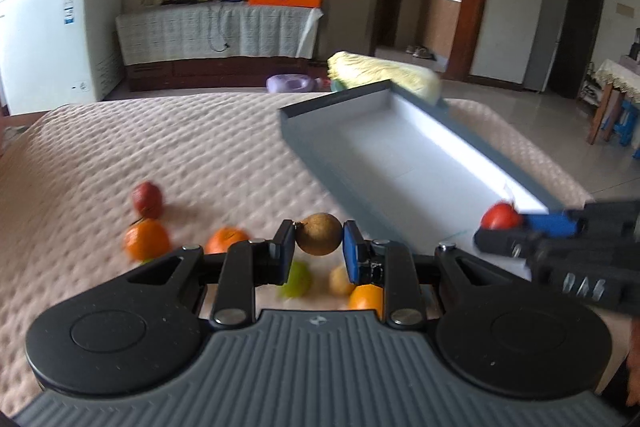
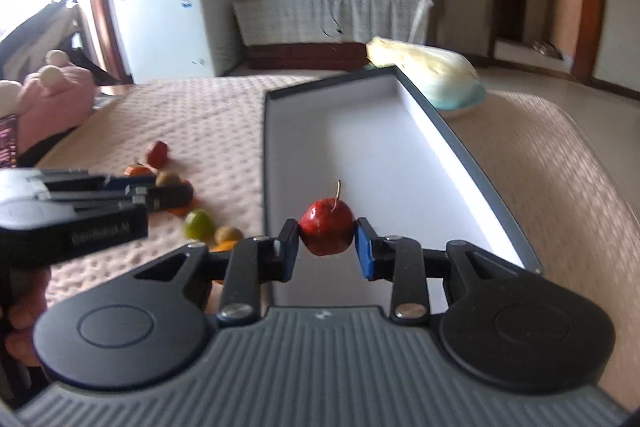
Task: Organize fruits
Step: 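Carry the kiwi into the box and open the left tool while the right tool drops the apple there, then withdraw both open tools from the box back over the fruits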
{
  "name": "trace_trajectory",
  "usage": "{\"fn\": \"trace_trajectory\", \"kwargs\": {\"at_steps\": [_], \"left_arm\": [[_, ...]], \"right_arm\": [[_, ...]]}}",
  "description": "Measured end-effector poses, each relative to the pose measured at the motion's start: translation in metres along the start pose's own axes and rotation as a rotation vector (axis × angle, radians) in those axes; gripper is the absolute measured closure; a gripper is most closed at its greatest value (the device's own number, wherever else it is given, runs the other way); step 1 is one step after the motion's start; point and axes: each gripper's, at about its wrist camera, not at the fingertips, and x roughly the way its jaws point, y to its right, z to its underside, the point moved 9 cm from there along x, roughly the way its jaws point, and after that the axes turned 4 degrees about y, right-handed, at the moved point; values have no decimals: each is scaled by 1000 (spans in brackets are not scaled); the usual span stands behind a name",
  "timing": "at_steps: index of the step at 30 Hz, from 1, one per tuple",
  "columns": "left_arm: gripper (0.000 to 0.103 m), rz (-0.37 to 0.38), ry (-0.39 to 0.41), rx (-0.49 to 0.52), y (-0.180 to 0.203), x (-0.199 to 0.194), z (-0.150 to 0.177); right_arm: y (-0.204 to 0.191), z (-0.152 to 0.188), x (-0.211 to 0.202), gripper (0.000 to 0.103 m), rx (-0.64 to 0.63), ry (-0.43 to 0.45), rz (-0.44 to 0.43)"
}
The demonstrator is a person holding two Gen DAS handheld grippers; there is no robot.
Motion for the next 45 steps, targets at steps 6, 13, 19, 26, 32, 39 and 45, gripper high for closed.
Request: {"fn": "trace_trajectory", "kwargs": {"at_steps": [6,13,19,26,32,39,45], "left_arm": [[73,45,3,15,34,32,-21],[73,118,-14,66,79,63,-23],[73,125,-50,69,85,77,-7],[73,142,-64,97,97,84,1],[73,154,-63,119,108,100,8],[66,138,-59,103,108,92,6],[50,115,-9,91,93,64,-15]], "right_arm": [[19,10,15,69,38,-85,66],[53,29,25,70,105,-195,161],[51,43,5,70,90,-216,156],[46,53,-18,70,123,-232,128],[44,53,-21,70,141,-226,114],[43,46,-7,62,183,-199,117],[35,27,-10,48,155,-99,142]]}}
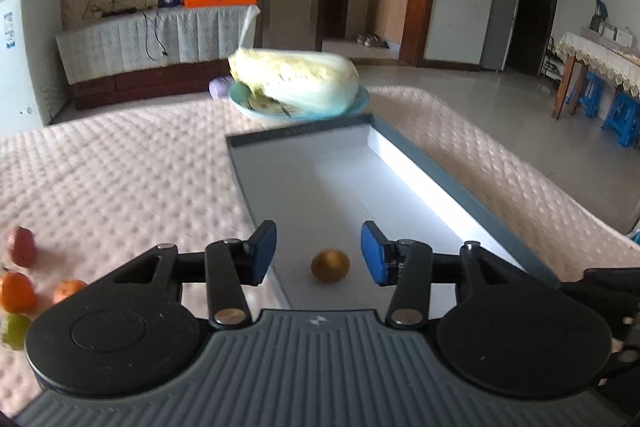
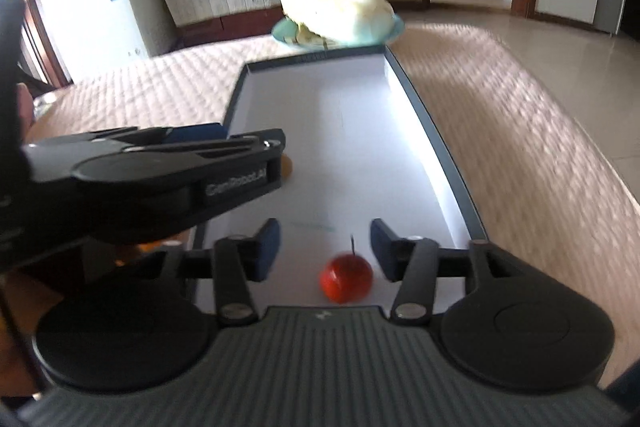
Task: Organize fruits
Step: 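Withdraw both open tools from the box back over the fruits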
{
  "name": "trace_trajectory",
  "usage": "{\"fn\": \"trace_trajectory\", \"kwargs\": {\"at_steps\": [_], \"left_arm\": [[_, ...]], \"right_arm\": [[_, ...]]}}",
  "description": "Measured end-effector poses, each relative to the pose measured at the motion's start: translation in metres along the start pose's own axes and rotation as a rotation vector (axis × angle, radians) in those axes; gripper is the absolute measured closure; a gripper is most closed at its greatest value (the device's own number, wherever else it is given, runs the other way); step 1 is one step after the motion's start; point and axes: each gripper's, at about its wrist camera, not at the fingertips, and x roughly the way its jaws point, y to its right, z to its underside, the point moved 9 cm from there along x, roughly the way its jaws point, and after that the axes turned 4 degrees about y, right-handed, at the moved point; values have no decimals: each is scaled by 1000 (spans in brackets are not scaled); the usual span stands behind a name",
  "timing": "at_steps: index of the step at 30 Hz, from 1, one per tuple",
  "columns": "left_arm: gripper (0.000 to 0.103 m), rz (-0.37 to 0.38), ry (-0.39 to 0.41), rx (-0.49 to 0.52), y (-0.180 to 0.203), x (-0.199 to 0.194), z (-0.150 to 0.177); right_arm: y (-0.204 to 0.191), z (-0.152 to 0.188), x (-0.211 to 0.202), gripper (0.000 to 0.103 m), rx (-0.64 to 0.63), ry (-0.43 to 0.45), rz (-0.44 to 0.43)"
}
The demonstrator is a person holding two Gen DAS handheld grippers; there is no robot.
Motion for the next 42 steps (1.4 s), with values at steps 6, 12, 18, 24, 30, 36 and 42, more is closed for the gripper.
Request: {"fn": "trace_trajectory", "kwargs": {"at_steps": [6,12,18,24,30,36,42], "left_arm": [[50,-34,40,-7,-19,-45,-12],[50,-100,50,-10,-50,-87,-9],[50,-163,45,-23,-84,-122,7],[50,-213,47,-57,-115,-155,27],[50,-250,11,-98,-138,-169,61],[50,-249,24,-93,-146,-175,68],[50,-248,17,-100,-145,-170,68]], "right_arm": [[-23,-8,-3,48,-14,48,-31],[-55,-13,-6,48,-59,82,-86],[-79,-14,-20,48,-73,134,-145],[-108,-7,-43,48,-196,190,-194],[-127,21,-53,49,-243,131,-265],[-134,28,-47,51,-295,103,-278],[-141,39,-36,59,-317,60,-286]]}}
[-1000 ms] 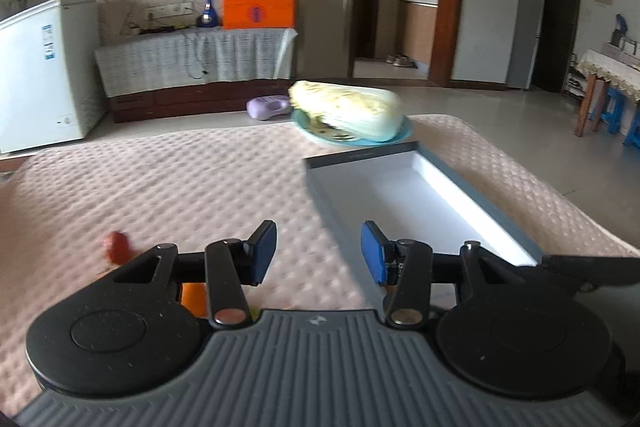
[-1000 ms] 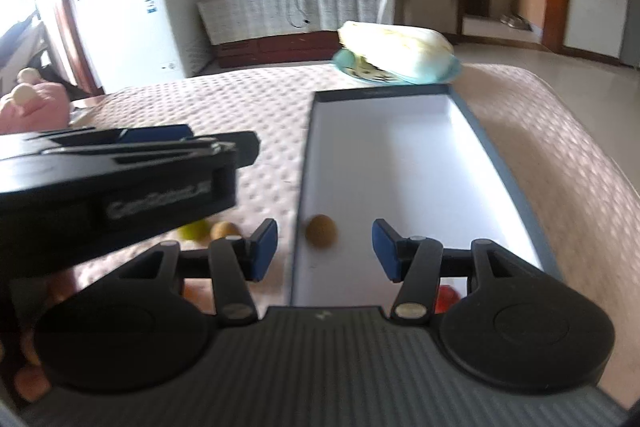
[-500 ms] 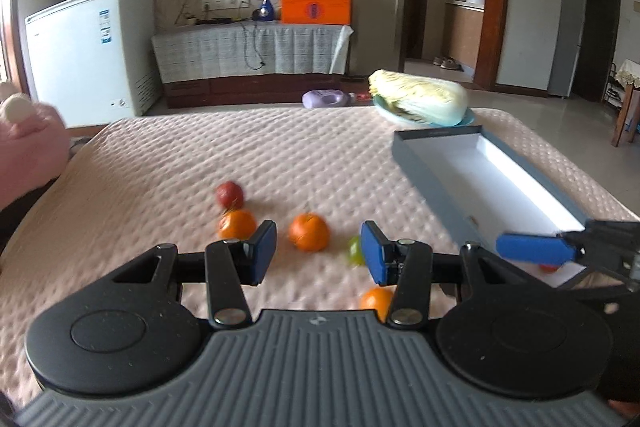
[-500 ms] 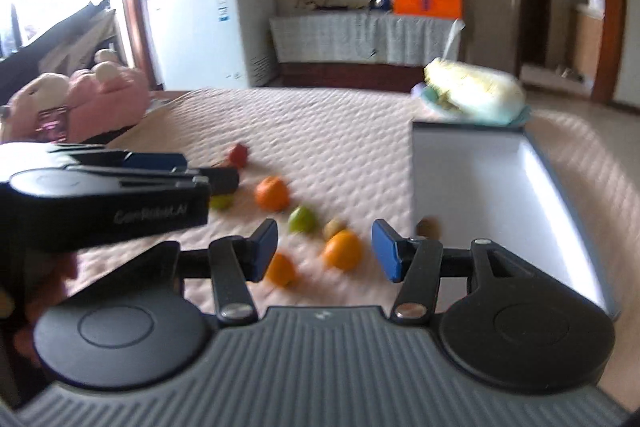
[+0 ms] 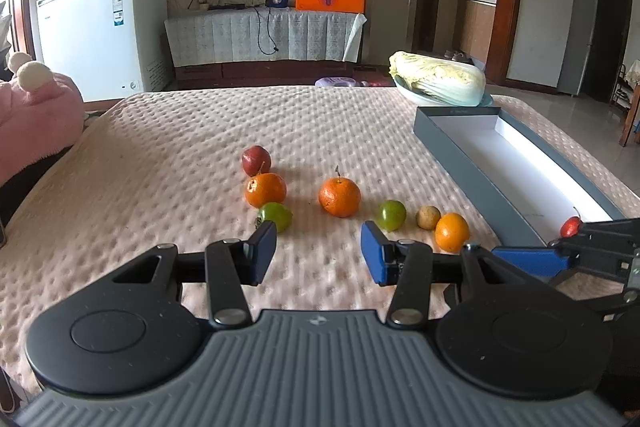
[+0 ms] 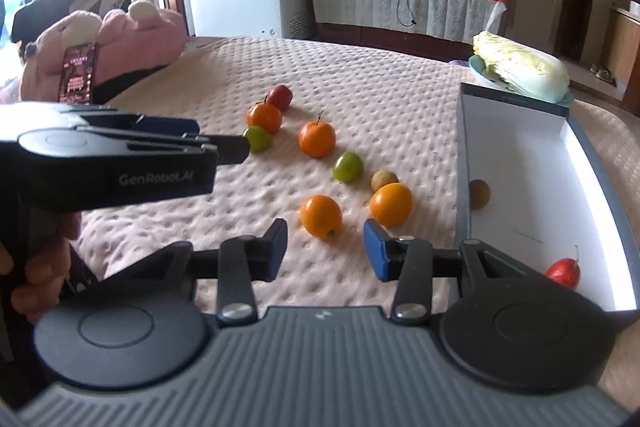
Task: Organize fruits
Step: 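Withdraw both open tools from the box back over the fruits, then grasp the orange with the left tool while the right tool grasps another orange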
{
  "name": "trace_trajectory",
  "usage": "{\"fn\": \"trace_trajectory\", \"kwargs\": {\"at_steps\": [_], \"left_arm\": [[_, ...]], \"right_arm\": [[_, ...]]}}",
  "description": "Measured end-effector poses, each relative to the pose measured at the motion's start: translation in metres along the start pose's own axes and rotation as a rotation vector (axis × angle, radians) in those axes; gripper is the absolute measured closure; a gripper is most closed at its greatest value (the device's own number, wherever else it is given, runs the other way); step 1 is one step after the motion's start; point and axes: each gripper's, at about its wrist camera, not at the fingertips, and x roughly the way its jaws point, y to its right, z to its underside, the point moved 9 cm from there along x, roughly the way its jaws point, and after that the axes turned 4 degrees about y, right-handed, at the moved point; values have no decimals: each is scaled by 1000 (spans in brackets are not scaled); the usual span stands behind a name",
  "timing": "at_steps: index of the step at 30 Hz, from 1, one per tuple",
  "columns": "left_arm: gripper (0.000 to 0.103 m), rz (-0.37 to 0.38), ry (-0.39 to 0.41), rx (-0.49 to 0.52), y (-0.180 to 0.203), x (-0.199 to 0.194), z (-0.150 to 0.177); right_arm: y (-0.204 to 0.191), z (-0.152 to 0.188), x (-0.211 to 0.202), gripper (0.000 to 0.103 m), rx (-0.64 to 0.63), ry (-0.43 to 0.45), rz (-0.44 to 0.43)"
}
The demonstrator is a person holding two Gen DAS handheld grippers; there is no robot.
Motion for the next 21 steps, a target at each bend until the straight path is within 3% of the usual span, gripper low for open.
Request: {"fn": "trace_trajectory", "kwargs": {"at_steps": [5,13,21], "left_arm": [[50,0,-23,-19,-2,5,1],[50,40,-58,-23,3,15,7],[50,165,-111,35,47,29,24]], "right_arm": [[3,1,9,59,39,-14,7],[33,-1,11,59,128,-10,112],[57,-18,-8,58,196,111,177]]}}
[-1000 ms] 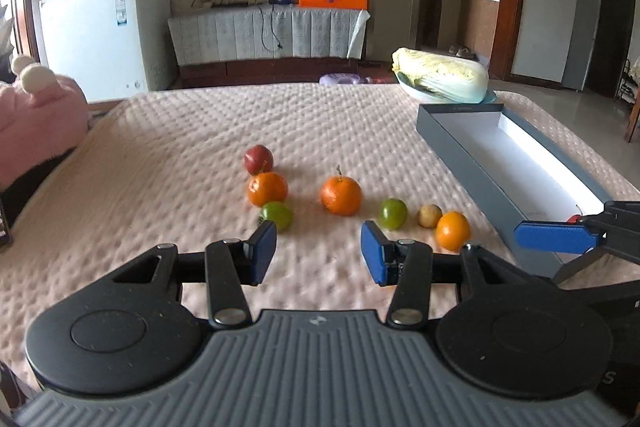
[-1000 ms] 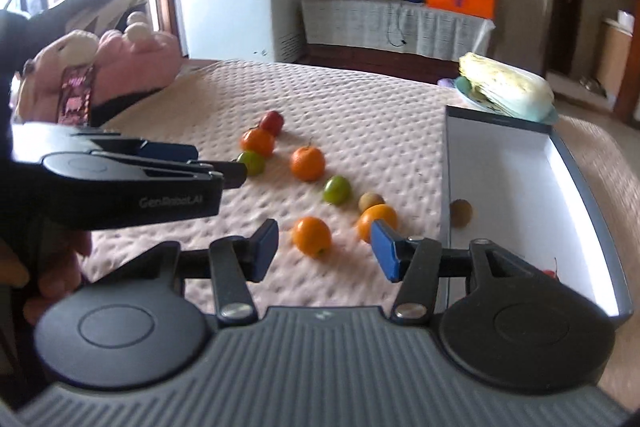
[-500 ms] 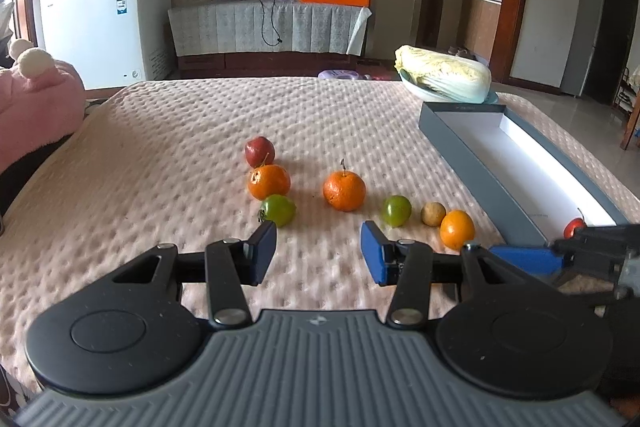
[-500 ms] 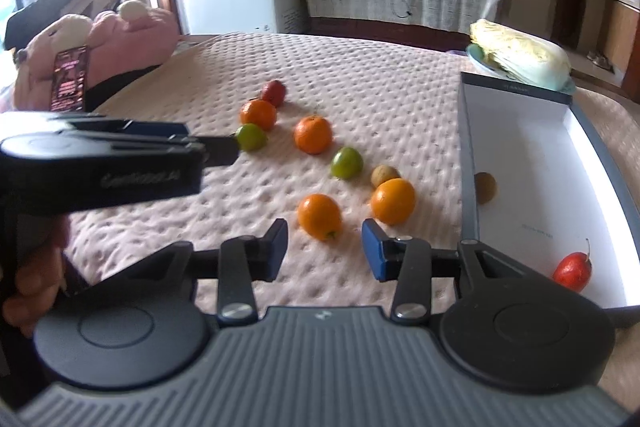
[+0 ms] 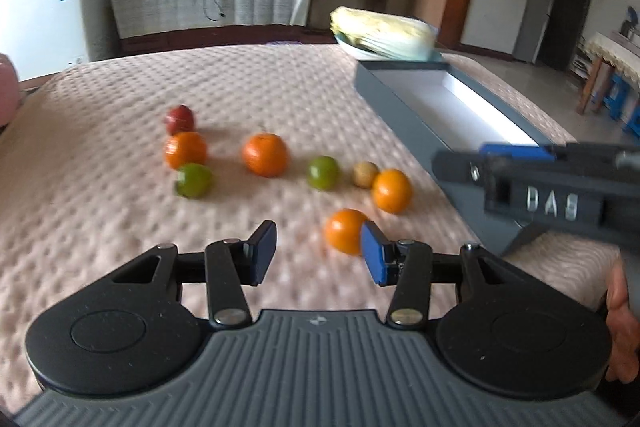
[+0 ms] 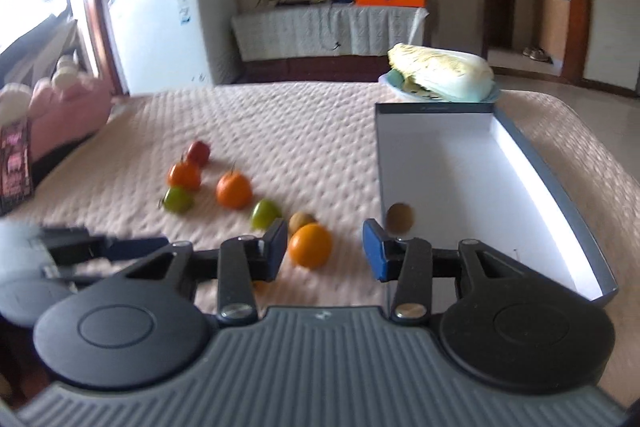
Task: Organize fruits
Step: 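Grasp the orange with the left tool while the right tool grasps another orange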
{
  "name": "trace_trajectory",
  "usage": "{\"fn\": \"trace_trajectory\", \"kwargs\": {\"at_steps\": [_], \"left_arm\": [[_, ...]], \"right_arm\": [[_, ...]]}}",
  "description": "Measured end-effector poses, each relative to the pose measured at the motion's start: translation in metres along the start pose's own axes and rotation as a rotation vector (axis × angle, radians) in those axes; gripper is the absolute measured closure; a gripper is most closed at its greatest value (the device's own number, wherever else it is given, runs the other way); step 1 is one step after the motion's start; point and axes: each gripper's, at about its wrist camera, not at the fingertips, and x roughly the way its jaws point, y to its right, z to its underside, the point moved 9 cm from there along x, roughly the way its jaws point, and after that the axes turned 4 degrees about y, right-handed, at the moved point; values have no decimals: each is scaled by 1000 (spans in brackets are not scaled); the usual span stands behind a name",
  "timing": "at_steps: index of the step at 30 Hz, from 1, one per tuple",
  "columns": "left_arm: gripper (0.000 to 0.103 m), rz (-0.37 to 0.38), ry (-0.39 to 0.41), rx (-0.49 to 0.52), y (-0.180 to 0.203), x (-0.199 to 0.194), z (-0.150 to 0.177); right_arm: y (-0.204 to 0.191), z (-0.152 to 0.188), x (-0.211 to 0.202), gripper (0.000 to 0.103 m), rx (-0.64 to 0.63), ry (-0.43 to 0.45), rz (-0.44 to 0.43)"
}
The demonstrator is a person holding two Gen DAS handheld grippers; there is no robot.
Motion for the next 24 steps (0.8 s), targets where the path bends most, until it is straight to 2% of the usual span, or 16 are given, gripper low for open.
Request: {"fn": "trace_trajectory", "kwargs": {"at_steps": [4,9,11,12,15,18,24], "left_arm": [[50,-6,-13,13,14,16,3],[50,-20,-41,15,19,37,7],[53,-23,-36,28,21,41,6],[63,-17,-34,35,23,42,7],[64,-14,-28,37,24,45,6],[64,-17,-26,-5,16,42,4],[64,-116,-9,-54,-26,25,1]], "right_arm": [[8,-1,2,58,43,-9,-1],[8,-1,1,58,32,-6,-4],[11,-1,1,58,37,-8,-4],[13,-1,1,58,43,-8,-2],[15,-1,2,58,57,-10,-2],[15,-2,4,58,69,-10,-4],[2,1,12,58,48,-18,-19]]}}
